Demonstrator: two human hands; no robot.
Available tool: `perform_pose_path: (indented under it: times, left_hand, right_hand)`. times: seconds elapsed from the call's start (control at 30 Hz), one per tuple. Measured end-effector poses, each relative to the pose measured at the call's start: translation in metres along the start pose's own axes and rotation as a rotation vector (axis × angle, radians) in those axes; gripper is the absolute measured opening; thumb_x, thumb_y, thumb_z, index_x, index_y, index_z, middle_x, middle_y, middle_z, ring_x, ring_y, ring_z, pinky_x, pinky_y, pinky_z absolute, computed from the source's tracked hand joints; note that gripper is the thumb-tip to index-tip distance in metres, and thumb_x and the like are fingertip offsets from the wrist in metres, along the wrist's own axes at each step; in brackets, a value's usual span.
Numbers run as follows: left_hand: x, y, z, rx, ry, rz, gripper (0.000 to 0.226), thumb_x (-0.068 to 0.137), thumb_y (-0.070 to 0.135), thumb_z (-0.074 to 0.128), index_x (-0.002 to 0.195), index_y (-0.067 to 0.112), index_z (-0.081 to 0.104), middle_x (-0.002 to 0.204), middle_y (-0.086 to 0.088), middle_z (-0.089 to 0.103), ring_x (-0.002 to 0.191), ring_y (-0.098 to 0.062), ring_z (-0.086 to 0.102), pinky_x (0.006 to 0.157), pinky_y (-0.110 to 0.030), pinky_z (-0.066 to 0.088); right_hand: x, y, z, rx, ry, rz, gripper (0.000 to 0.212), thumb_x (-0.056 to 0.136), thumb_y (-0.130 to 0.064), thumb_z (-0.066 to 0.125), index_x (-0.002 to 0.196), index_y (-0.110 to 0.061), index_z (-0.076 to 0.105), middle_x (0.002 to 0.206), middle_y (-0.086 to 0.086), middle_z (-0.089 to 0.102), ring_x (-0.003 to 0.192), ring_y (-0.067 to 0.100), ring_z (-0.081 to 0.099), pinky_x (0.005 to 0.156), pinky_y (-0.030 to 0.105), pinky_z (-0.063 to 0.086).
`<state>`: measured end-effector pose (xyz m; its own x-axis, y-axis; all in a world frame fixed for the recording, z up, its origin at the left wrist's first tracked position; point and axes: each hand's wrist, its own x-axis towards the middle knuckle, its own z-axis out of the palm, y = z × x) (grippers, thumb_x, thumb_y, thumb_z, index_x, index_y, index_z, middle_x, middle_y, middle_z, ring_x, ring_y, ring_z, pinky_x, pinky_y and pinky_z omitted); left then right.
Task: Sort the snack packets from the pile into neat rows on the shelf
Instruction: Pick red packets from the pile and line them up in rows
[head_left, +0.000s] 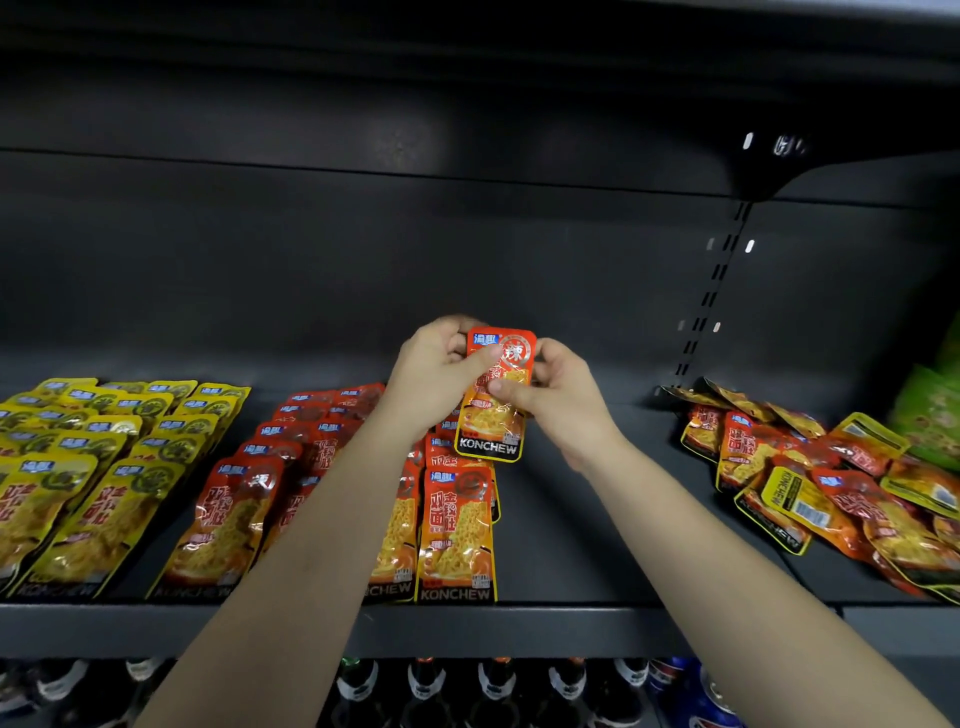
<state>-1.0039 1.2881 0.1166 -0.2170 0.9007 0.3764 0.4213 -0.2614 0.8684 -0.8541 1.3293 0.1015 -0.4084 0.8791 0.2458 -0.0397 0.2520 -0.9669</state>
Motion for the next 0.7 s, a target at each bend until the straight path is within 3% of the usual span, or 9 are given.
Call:
perform_pose_path:
  times: [0.17, 0.27, 0.4, 0.57, 0.7]
  left_hand:
    - [0.012, -0.008, -0.010, 0.342, 0.028, 0.044, 0.026, 0.093, 0.036, 0.059, 0.112, 0.019, 0.063, 0.096, 0.004, 0.067, 0.087, -0.009, 0.064, 0.079, -0.026, 0.051]
    - [0.018, -0.017, -0.016, 0.573, -0.031, 0.026, 0.027, 0.093, 0.038, 0.057, 0.115, 0.022, 0.060, 0.101, 0.006, 0.066, 0.091, -0.011, 0.062, 0.084, -0.034, 0.052]
    - [0.023, -0.028, -0.016, 0.852, -0.025, 0.067, 0.031, 0.094, 0.042, 0.053, 0.119, 0.025, 0.058, 0.109, 0.004, 0.066, 0.104, -0.017, 0.060, 0.092, -0.037, 0.044]
    - [0.024, -0.039, -0.009, 1.018, 0.026, 0.107, 0.031, 0.096, 0.043, 0.048, 0.121, 0.027, 0.056, 0.114, 0.004, 0.063, 0.110, -0.019, 0.056, 0.096, -0.037, 0.035]
    - [0.020, -0.046, -0.008, 1.055, 0.066, 0.117, 0.030, 0.098, 0.041, 0.044, 0.123, 0.028, 0.054, 0.120, 0.005, 0.060, 0.116, -0.017, 0.052, 0.100, -0.036, 0.031]
  right_hand:
    - [0.016, 0.006, -0.014, -0.050, 0.065, 0.032, 0.036, 0.077, -0.006, 0.077, 0.106, -0.010, 0.057, 0.102, 0.011, 0.072, 0.091, 0.026, 0.071, 0.083, 0.046, 0.057]
    - [0.028, 0.014, -0.024, -0.078, 0.116, 0.061, 0.036, 0.076, -0.006, 0.078, 0.107, -0.007, 0.059, 0.100, 0.013, 0.072, 0.090, 0.027, 0.071, 0.084, 0.049, 0.057]
    - [0.042, 0.030, -0.036, -0.141, 0.147, 0.130, 0.024, 0.075, -0.004, 0.079, 0.093, -0.011, 0.064, 0.099, 0.013, 0.072, 0.092, 0.027, 0.070, 0.087, 0.048, 0.055]
    - [0.055, 0.051, -0.035, -0.276, 0.095, 0.272, 0.021, 0.077, -0.001, 0.077, 0.082, -0.017, 0.064, 0.093, 0.008, 0.072, 0.089, 0.025, 0.070, 0.091, 0.047, 0.054]
    - [0.060, 0.062, -0.032, -0.326, 0.087, 0.282, 0.030, 0.075, -0.002, 0.077, 0.100, -0.013, 0.064, 0.098, 0.010, 0.072, 0.091, 0.026, 0.070, 0.090, 0.047, 0.055]
